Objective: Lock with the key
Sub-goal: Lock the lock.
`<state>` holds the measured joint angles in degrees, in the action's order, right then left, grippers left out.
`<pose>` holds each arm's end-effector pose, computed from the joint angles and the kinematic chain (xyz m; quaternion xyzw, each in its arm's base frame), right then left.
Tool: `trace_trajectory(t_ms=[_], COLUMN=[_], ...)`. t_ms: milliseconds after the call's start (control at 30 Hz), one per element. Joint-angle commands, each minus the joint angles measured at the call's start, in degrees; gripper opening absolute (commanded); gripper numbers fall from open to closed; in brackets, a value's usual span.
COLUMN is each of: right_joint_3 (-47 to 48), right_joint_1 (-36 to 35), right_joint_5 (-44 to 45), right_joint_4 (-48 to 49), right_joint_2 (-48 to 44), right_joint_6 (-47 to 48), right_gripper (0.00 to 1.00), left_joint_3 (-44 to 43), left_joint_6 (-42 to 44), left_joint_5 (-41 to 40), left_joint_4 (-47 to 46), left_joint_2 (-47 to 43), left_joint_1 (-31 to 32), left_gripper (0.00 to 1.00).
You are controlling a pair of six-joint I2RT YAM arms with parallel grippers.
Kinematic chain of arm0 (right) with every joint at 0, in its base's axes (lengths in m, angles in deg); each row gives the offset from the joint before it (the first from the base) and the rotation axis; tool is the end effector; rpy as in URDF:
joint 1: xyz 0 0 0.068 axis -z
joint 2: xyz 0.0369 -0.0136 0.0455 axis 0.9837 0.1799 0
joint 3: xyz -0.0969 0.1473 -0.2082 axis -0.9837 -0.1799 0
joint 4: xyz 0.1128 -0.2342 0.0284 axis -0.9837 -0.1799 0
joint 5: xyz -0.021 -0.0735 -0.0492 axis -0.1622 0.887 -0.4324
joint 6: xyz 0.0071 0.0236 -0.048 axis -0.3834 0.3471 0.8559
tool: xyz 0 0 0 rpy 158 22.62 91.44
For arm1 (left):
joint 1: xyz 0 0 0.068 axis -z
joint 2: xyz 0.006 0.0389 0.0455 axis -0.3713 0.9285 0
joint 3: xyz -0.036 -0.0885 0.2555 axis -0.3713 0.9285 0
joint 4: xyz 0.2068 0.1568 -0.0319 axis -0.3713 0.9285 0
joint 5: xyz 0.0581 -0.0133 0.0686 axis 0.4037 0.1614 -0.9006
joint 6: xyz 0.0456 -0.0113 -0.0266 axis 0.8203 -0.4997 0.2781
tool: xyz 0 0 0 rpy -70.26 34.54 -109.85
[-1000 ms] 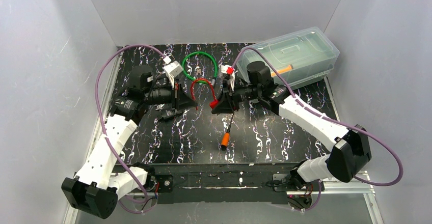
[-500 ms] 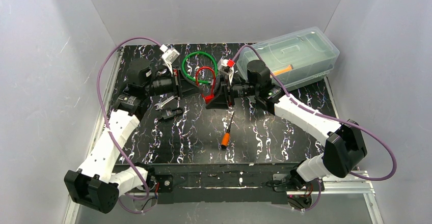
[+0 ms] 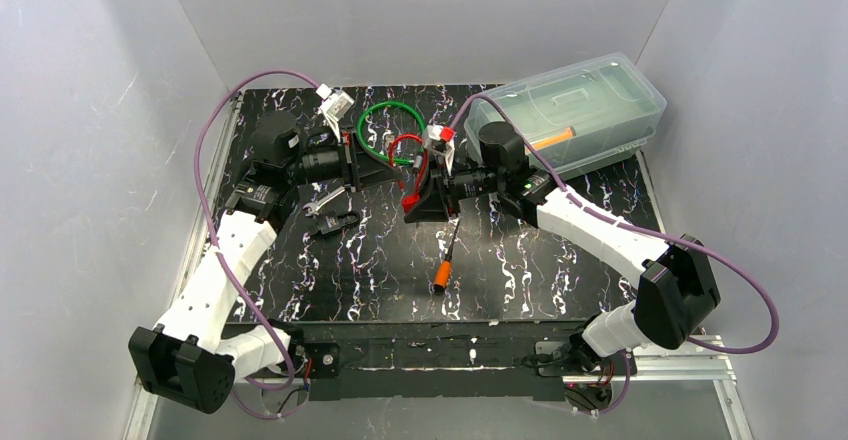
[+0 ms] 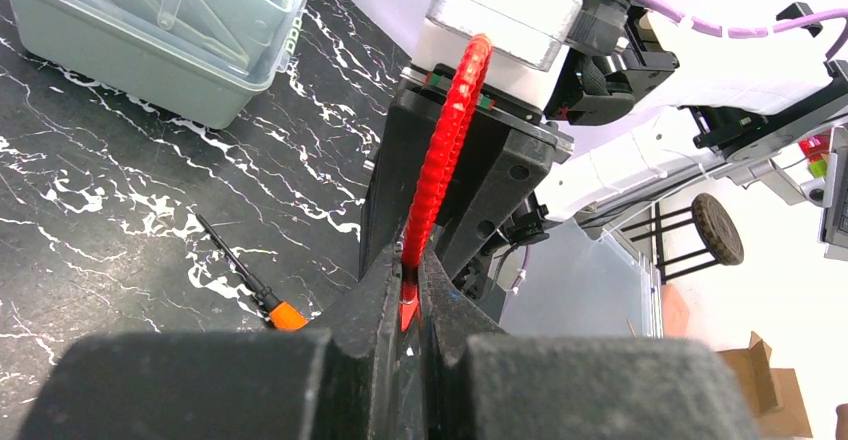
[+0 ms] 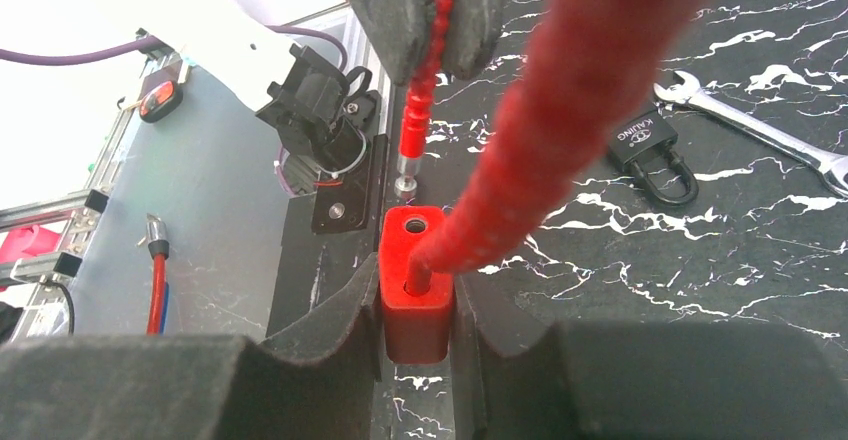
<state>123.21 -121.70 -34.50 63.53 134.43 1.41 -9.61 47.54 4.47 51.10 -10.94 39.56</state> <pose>0.2258 0.2420 0.3343 -0.4752 0.5808 0.5494 0.3674 0.2255 -0.1029 0.4018 0.2595 0.6758 -0.5403 0.4290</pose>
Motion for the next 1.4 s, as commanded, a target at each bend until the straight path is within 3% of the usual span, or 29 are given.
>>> trace_trajectory(t_ms=[0,767,1367], right_joint_3=[1.2,4.6,8.0], right_joint_1=[-0.6,-0.8,-0.1], right_joint_5=[-0.5,-4.1,0.7], right_joint_4=[1.0,-1.0,3.7], right_joint_2=[-0.9,-1.4,1.0], right_joint_6=[1.3,2.6,-3.3], right_gripper=[0.01,0.01,0.01], left_joint_3=[0.7,6.1,11.0], left_joint_6=[0.2,4.8,6.7], left_joint_5=[3.5,0.9,2.7], left_joint_4=[-2.0,1.6,2.5], left_joint_2=[-1.2,-1.9,-1.8], left_joint_1=[1.3,2.8,5.9], left_gripper=[0.00,0.00,0.00])
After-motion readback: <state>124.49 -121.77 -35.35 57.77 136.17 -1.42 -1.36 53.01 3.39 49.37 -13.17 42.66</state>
